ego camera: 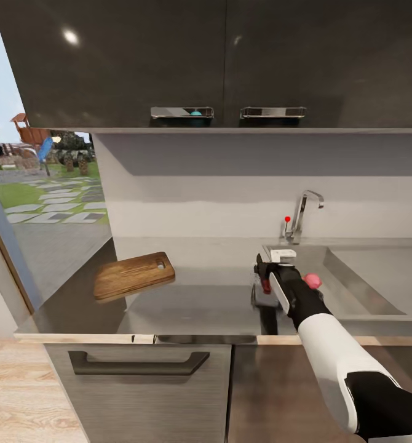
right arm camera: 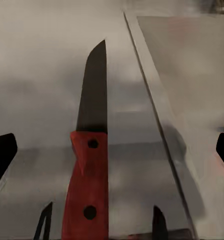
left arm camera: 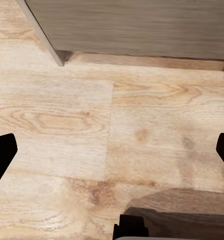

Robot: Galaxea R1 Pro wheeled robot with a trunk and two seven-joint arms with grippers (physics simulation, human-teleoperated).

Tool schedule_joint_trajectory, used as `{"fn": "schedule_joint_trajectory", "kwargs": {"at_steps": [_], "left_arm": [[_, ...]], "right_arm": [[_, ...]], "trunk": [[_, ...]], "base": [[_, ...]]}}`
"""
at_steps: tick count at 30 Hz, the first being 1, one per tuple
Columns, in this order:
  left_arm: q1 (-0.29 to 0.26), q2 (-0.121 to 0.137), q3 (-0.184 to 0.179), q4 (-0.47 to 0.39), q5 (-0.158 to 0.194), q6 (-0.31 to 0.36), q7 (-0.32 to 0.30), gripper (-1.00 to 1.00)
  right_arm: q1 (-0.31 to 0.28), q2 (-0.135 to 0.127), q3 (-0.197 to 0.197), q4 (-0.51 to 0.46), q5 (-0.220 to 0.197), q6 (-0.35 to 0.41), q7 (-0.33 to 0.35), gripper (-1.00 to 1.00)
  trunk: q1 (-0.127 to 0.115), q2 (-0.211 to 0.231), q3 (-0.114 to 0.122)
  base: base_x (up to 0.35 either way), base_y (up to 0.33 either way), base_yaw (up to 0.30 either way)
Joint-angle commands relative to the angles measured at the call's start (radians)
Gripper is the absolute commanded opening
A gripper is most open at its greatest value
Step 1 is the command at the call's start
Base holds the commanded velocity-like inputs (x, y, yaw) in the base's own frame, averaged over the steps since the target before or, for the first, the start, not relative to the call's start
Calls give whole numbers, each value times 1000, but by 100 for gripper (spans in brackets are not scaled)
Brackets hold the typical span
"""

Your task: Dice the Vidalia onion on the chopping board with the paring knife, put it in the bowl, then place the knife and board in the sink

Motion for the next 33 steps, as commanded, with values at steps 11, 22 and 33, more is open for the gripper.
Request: {"fn": "schedule_joint_trajectory", "kwargs": {"at_steps": [11, 22, 33], "left_arm": [[0, 0, 1, 1, 2, -3, 0, 100], [-1, 0, 1, 1, 2, -3, 0, 100], [0, 1, 1, 1, 2, -3, 0, 100]], "right_arm": [[0, 11, 10, -416, -1, 358, -6, 100], [0, 13, 22, -433, -3, 372, -6, 100], [0, 13, 24, -429, -4, 372, -6, 100]], "trunk": [[0, -1, -1], [0, -1, -1], [0, -1, -1]], "base": [[0, 0, 0], [0, 85, 0], [0, 293, 0]]}}
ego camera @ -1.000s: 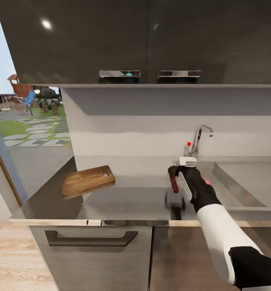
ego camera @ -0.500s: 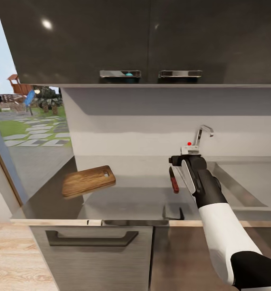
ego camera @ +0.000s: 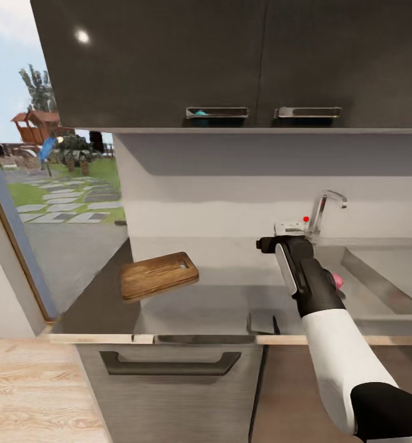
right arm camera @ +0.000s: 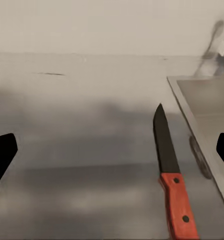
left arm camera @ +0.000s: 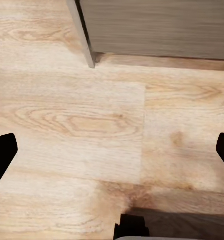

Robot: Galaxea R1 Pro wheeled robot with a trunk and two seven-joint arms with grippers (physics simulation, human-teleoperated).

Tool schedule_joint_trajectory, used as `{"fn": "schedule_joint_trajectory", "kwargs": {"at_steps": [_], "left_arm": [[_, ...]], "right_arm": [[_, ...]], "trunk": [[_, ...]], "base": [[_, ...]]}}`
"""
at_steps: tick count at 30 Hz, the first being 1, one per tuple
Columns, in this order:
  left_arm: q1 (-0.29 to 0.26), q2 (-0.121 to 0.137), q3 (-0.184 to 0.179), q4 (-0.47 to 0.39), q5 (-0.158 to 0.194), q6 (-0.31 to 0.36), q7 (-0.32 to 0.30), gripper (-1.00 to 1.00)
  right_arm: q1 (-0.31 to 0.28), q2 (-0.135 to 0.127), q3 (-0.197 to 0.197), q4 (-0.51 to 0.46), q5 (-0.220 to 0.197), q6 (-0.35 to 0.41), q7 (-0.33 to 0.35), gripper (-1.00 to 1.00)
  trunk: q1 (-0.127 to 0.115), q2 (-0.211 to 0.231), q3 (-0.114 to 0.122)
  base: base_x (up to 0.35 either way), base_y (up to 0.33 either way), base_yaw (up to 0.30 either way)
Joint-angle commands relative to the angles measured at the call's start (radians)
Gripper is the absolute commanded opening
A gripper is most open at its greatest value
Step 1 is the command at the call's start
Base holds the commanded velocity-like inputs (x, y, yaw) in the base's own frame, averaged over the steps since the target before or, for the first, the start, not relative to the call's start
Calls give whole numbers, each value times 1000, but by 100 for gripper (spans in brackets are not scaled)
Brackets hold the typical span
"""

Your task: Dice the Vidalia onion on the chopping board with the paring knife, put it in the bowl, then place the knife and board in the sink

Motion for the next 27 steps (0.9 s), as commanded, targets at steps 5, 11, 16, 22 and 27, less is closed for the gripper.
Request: {"fn": "schedule_joint_trajectory", "kwargs": {"at_steps": [5, 11, 16, 22, 27], "left_arm": [[-1, 0, 0, 1, 2, -3, 0, 100], [-1, 0, 0, 1, 2, -3, 0, 100], [-1, 0, 0, 1, 2, -3, 0, 100], [-1, 0, 0, 1, 2, -3, 0, 100], [-1, 0, 0, 1, 2, -3, 0, 100]], "right_arm": [[-1, 1, 1, 2, 0, 4, -3, 100], [-1, 1, 11, 7, 0, 3, -1, 100], [-1, 1, 15, 11, 0, 2, -1, 100], [-1, 1, 16, 19, 0, 2, 0, 100], [-1, 1, 18, 37, 0, 0, 2, 100]], "trunk": [[0, -1, -1], [0, -1, -1], [0, -1, -1], [0, -1, -1], [0, -1, -1]], "base": [[0, 302, 0], [0, 303, 0], [0, 303, 0], [0, 303, 0], [0, 303, 0]]}}
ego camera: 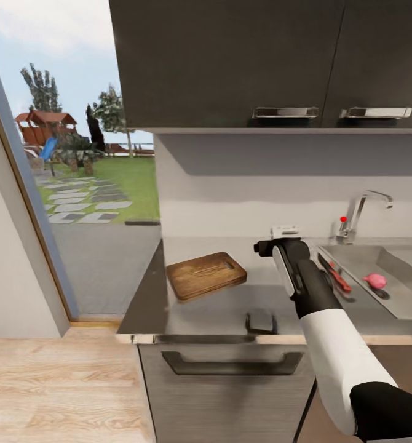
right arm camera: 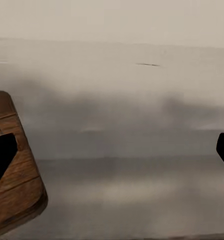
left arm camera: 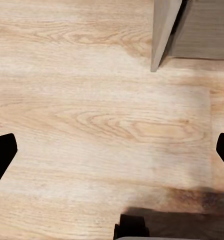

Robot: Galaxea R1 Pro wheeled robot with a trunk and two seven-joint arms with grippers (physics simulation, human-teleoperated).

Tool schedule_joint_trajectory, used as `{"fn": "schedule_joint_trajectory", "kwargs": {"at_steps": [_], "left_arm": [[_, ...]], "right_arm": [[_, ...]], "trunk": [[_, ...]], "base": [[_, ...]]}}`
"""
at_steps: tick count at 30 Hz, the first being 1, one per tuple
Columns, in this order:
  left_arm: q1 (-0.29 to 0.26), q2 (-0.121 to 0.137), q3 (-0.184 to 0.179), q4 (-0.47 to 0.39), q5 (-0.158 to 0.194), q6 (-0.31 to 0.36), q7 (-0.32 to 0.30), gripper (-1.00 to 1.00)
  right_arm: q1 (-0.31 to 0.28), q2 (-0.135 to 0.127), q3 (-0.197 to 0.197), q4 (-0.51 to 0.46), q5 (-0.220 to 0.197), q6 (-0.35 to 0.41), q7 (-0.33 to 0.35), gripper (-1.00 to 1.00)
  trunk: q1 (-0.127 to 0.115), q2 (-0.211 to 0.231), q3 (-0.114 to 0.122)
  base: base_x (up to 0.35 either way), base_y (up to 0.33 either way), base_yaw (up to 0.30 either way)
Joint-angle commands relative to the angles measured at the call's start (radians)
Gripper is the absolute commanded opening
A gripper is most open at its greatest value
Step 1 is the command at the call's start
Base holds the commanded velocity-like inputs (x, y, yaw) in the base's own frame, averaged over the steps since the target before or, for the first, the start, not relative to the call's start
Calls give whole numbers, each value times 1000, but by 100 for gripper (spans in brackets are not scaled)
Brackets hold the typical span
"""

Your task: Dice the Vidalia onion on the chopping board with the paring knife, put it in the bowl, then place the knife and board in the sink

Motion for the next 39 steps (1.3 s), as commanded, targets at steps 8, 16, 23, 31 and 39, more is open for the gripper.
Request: {"fn": "schedule_joint_trajectory", "kwargs": {"at_steps": [8, 16, 23, 31, 39], "left_arm": [[-1, 0, 0, 1, 2, -3, 0, 100], [-1, 0, 0, 1, 2, -3, 0, 100], [-1, 0, 0, 1, 2, -3, 0, 100], [-1, 0, 0, 1, 2, -3, 0, 100], [-1, 0, 0, 1, 2, -3, 0, 100]], "right_arm": [[-1, -2, 0, 15, 0, 3, -2, 100], [-1, -6, 0, 41, 0, -6, -2, 100], [-1, -6, 0, 50, 0, -9, -2, 100], [-1, -4, 1, 79, 0, -10, 0, 100], [-1, -1, 1, 91, 0, -11, 0, 100]], "trunk": [[0, -1, -1], [0, -1, -1], [0, -1, -1], [0, -1, -1], [0, -1, -1]], "base": [[65, 239, 0], [40, 24, 0], [78, 1, 0], [122, 26, 0], [4, 1, 0]]}}
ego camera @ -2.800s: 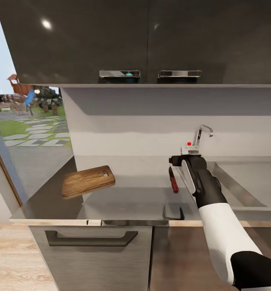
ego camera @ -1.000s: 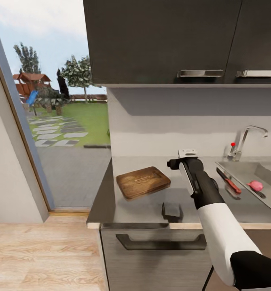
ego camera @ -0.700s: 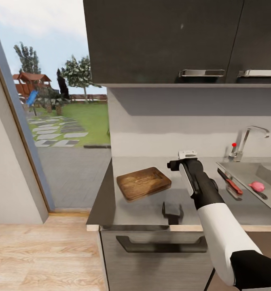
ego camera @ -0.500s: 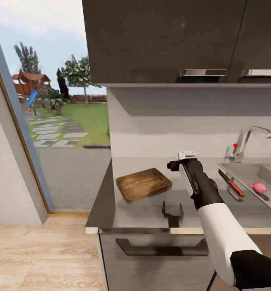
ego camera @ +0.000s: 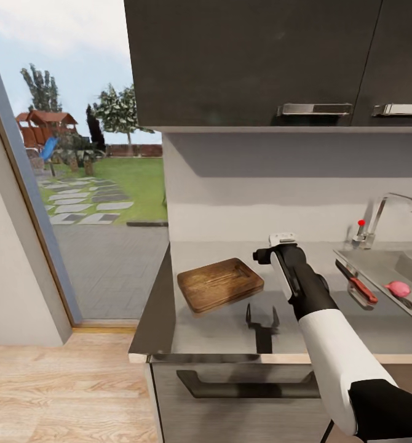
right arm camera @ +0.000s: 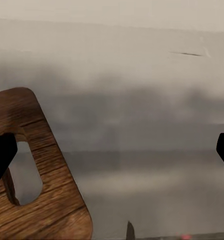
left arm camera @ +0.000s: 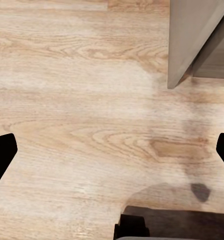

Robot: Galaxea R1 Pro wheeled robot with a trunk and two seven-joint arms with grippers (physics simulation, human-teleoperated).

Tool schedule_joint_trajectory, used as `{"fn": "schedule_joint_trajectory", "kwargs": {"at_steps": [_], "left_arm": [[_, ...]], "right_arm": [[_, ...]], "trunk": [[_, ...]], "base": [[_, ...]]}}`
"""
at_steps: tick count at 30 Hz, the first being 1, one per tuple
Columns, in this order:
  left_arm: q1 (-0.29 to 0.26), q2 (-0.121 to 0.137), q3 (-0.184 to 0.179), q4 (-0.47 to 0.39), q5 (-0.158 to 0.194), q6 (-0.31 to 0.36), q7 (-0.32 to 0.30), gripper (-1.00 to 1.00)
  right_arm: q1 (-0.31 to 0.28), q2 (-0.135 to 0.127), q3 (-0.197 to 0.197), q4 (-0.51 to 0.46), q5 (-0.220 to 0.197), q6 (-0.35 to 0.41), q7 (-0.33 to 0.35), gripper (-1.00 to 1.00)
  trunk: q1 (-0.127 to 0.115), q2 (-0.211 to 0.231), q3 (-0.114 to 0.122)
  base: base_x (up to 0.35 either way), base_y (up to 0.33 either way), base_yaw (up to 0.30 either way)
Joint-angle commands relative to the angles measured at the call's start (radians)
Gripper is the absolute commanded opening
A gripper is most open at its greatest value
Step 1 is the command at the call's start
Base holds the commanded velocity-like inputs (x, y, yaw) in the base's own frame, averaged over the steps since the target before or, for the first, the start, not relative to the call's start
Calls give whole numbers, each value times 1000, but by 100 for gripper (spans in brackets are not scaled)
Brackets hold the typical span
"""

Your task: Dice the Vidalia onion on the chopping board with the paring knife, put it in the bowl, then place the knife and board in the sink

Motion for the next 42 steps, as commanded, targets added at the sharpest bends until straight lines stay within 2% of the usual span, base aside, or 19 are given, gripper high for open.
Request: {"fn": "schedule_joint_trajectory", "kwargs": {"at_steps": [1, 10, 19, 32, 35, 39, 42], "left_arm": [[-1, 0, 1, 1, 2, -3, 0, 100], [-1, 0, 1, 1, 2, -3, 0, 100], [-1, 0, 1, 1, 2, -3, 0, 100], [-1, 0, 1, 1, 2, -3, 0, 100], [-1, 0, 1, 1, 2, -3, 0, 100], [-1, 0, 1, 1, 2, -3, 0, 100], [-1, 0, 1, 1, 2, -3, 0, 100]], "right_arm": [[-1, 0, 1, 0, 0, 5, -3, 100], [-1, -1, 1, 28, 0, 1, -2, 100], [-1, -2, 1, 88, 0, -56, -2, 100], [-1, -3, 1, 91, 1, -60, -2, 100], [-1, -4, 21, 91, 1, -59, -2, 100], [-1, -6, 81, 91, 2, -59, -2, 100], [-1, -6, 93, 91, 2, -60, -2, 100]], "trunk": [[0, -1, -1], [0, -1, -1], [0, -1, -1], [0, -1, -5], [0, -1, -5], [0, -1, -5], [0, -1, -5]], "base": [[0, 0, 0], [63, 46, 0], [66, 46, 0], [0, 0, 0], [0, 0, 0], [0, 0, 0], [0, 0, 0]]}}
